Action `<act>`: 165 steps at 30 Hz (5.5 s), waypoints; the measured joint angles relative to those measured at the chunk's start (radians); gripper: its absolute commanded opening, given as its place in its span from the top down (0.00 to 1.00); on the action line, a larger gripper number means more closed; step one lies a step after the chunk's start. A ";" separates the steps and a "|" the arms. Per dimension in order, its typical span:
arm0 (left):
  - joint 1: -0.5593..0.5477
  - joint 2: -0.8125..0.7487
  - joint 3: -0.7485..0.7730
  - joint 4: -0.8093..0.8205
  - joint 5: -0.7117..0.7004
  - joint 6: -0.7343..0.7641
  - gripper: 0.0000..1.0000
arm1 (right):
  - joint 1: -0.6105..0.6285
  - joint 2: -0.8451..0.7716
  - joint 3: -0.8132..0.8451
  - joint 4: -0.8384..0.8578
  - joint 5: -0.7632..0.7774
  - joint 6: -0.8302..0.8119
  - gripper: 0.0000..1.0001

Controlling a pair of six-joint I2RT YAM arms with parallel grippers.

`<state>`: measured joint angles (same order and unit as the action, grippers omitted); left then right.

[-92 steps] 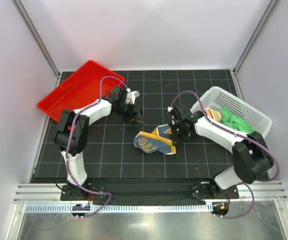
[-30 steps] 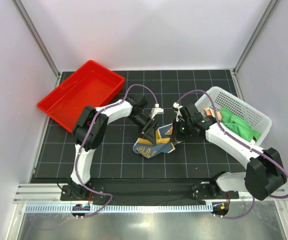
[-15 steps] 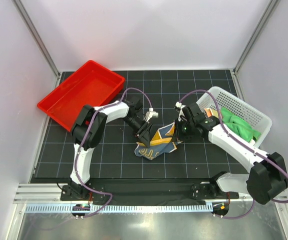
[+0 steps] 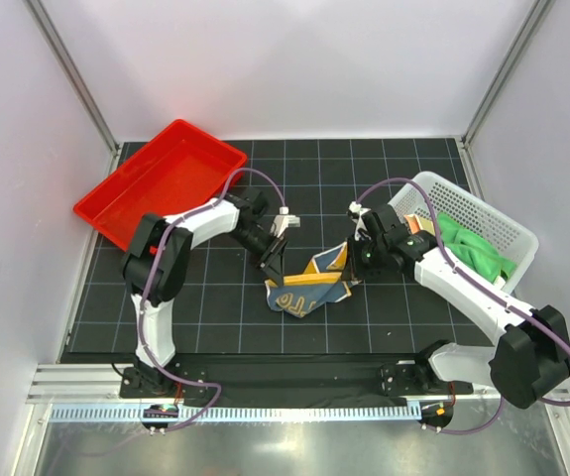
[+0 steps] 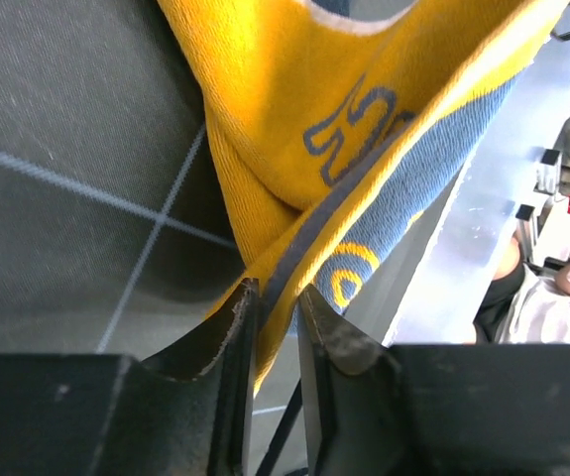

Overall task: Fold and stack the towels
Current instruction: Flatten out the crumpled towel

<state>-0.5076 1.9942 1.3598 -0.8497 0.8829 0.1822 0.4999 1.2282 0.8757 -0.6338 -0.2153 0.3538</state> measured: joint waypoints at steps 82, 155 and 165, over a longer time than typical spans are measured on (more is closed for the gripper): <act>0.059 -0.398 0.248 -0.047 -0.670 -0.496 1.00 | 0.183 0.245 -0.056 0.706 0.009 0.057 0.47; 0.076 -0.413 0.343 -0.092 -0.660 -0.380 1.00 | 0.089 -0.026 0.276 0.298 -0.003 -0.188 0.99; -0.335 -0.710 0.522 -0.177 -0.809 -0.409 1.00 | 0.307 -0.381 0.516 -0.028 0.153 -0.238 0.99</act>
<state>-0.8429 1.2842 1.8820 -1.0264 0.0742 -0.2268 0.8070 0.8467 1.3918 -0.6617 -0.0620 0.1154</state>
